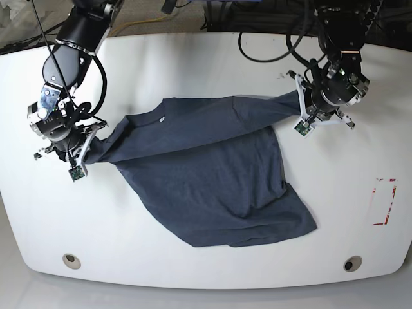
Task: Fold the T-shirt properly
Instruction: 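Lift the shirt with both grippers and stretch it out flat, then lay the shirt down and open both grippers, then grasp the shirt's shoulder and hem edges with both grippers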
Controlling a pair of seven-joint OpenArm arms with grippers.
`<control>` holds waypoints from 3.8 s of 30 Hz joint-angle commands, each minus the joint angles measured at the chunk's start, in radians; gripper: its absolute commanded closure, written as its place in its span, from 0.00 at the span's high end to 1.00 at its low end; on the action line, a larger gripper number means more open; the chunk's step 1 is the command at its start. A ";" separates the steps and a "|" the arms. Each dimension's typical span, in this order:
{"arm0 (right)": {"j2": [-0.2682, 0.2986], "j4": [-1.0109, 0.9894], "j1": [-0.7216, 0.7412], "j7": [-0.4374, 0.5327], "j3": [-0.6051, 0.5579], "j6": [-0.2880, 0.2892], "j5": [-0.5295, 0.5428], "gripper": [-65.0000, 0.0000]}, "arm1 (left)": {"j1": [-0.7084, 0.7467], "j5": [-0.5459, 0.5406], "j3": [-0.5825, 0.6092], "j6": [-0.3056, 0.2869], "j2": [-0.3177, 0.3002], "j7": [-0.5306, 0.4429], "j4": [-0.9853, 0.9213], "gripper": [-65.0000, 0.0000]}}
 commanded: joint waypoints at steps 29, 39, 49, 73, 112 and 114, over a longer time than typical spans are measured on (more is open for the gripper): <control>-0.090 0.052 -0.089 -0.116 0.278 -0.015 0.265 0.80 | 0.188 0.017 0.076 -0.001 -0.044 -0.160 0.005 0.74; -0.088 0.052 -0.243 -0.322 0.454 -0.015 0.719 0.80 | 0.121 0.015 0.075 -0.001 -0.019 -0.160 0.015 0.74; -0.096 0.045 -0.404 -0.322 0.313 -0.015 0.781 0.80 | -0.037 0.015 0.076 -0.001 0.018 -0.160 0.010 0.74; -0.154 -0.136 -0.404 -0.211 0.074 -0.015 0.777 0.56 | -0.100 0.021 0.116 -0.001 0.019 -0.159 0.009 0.73; 0.198 -0.143 -0.427 -0.198 0.184 -0.015 0.777 0.03 | -0.381 0.017 -0.027 0.525 0.019 -0.421 -0.429 0.87; 0.194 -0.143 -0.424 -0.198 0.184 -0.015 0.777 0.03 | -0.384 0.017 -0.027 0.525 0.019 -0.475 -0.493 0.87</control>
